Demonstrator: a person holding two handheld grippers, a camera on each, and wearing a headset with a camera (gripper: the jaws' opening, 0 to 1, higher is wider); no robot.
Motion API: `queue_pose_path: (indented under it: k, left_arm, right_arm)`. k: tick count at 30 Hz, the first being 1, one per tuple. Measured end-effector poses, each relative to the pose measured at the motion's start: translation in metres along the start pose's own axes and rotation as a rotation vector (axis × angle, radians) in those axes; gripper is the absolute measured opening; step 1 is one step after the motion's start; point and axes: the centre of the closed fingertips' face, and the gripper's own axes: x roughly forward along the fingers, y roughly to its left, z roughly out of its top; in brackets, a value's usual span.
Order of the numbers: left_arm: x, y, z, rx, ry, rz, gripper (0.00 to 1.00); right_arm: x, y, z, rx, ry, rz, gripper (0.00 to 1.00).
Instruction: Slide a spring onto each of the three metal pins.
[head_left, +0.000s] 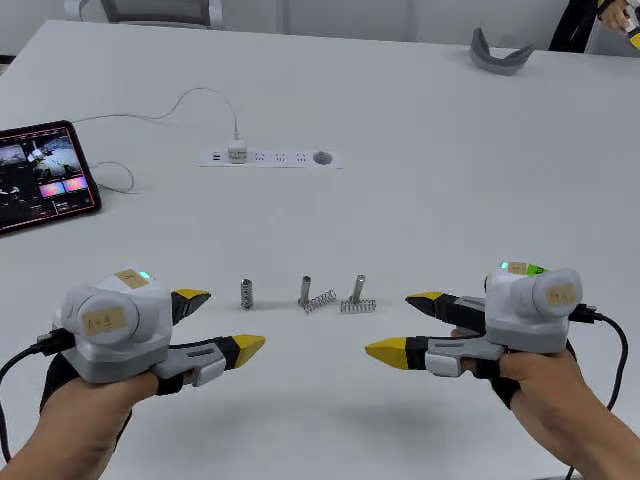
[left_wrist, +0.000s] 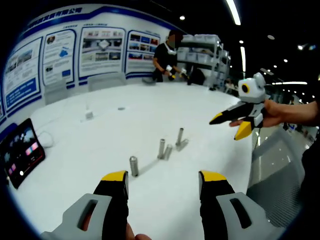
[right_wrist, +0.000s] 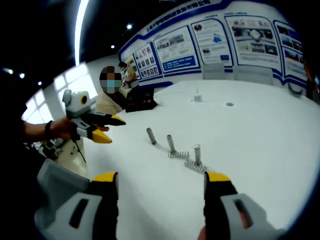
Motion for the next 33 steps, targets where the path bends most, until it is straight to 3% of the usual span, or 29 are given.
queue_pose_path:
  k: [12, 22, 33]
  left_arm:
    - [0.024, -0.027, 0.007, 0.038, 0.009, -0.058, 0.57]
    - [0.040, -0.039, 0.013, 0.058, 0.016, -0.088, 0.57]
    - [0.064, -0.050, 0.013, 0.097, 0.050, -0.128, 0.58]
  right_arm:
    - [-0.030, -0.004, -0.020, 0.059, -0.016, -0.055, 0.74]
    - [-0.042, 0.001, -0.035, 0.076, -0.011, -0.066, 0.77]
    - [-0.057, -0.001, -0.038, 0.103, -0.039, -0.100, 0.77]
